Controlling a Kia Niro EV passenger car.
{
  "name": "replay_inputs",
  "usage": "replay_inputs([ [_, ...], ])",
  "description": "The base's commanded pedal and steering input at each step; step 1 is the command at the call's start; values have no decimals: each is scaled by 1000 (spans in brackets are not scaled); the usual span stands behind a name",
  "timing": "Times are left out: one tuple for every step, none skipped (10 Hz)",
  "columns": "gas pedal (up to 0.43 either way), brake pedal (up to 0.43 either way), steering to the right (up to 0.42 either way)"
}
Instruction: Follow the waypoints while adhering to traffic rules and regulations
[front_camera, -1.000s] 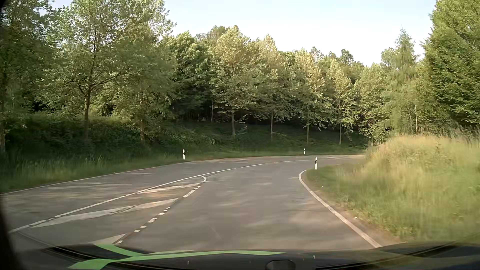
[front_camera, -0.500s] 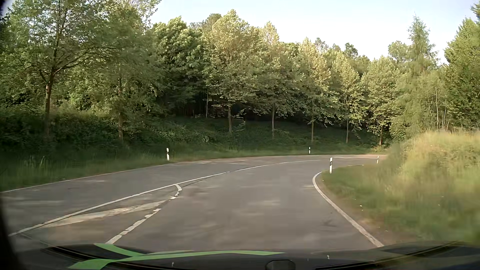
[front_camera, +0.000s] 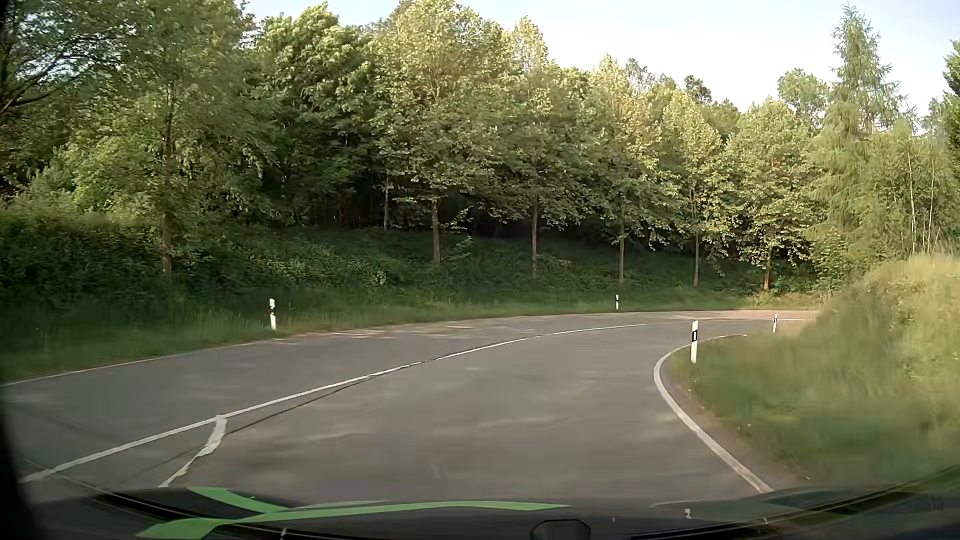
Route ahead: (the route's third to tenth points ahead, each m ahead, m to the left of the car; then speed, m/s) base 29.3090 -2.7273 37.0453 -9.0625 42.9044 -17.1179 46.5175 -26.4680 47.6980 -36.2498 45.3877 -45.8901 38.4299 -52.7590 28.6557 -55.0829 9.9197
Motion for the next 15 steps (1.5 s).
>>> replay_inputs([
  [0,0,54],
  [0,0,56],
  [0,0,57],
  [0,0,59],
  [0,0,63],
  [0,0,68],
  [0,0,73],
  [0,0,77],
  [0,0,79],
  [0,0,81],
  [0,0,85],
  [8,0,87],
  [8,0,91],
  [20,0,92],
  [20,0,93],
])
